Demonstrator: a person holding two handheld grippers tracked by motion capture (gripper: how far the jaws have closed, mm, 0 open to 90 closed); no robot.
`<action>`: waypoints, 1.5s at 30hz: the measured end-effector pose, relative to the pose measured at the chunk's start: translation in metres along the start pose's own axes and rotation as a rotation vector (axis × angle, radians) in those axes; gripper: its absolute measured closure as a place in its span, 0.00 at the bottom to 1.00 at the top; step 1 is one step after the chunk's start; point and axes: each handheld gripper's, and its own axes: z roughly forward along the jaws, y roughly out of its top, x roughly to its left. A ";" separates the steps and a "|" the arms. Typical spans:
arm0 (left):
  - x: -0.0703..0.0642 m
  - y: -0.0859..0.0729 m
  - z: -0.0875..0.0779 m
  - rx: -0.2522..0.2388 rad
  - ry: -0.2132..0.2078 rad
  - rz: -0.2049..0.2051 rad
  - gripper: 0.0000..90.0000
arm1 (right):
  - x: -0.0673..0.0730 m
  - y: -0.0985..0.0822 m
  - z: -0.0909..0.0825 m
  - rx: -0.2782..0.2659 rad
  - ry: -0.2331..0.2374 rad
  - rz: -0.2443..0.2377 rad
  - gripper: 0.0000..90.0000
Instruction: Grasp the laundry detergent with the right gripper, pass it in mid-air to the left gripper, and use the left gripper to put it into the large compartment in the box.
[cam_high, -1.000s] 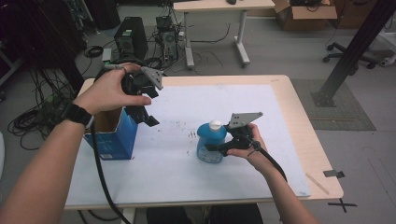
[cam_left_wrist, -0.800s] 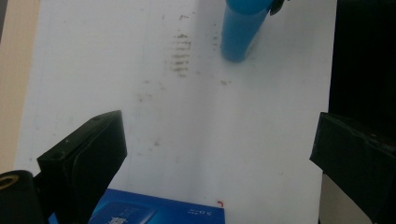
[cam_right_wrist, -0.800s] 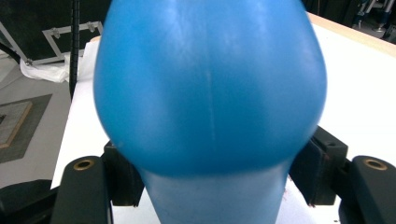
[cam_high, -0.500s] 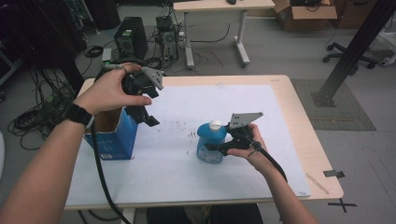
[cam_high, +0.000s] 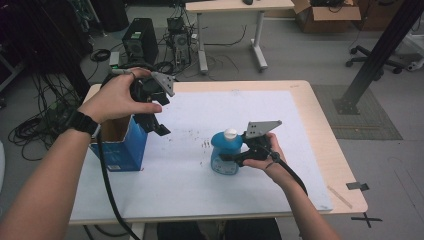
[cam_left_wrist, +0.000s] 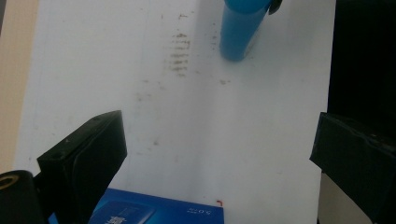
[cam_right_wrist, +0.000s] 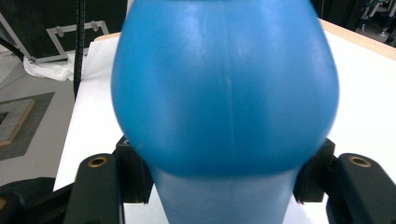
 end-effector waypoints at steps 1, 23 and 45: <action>0.000 0.000 0.000 0.000 0.000 0.000 0.04 | 0.000 0.000 0.000 0.000 0.000 0.000 0.43; -0.001 0.003 -0.005 -0.020 -0.006 -0.001 0.04 | -0.004 0.015 -0.004 0.054 0.062 -0.017 0.47; -0.010 0.026 -0.015 -0.076 0.003 -0.005 0.04 | -0.007 0.100 -0.004 0.076 0.232 -0.126 0.48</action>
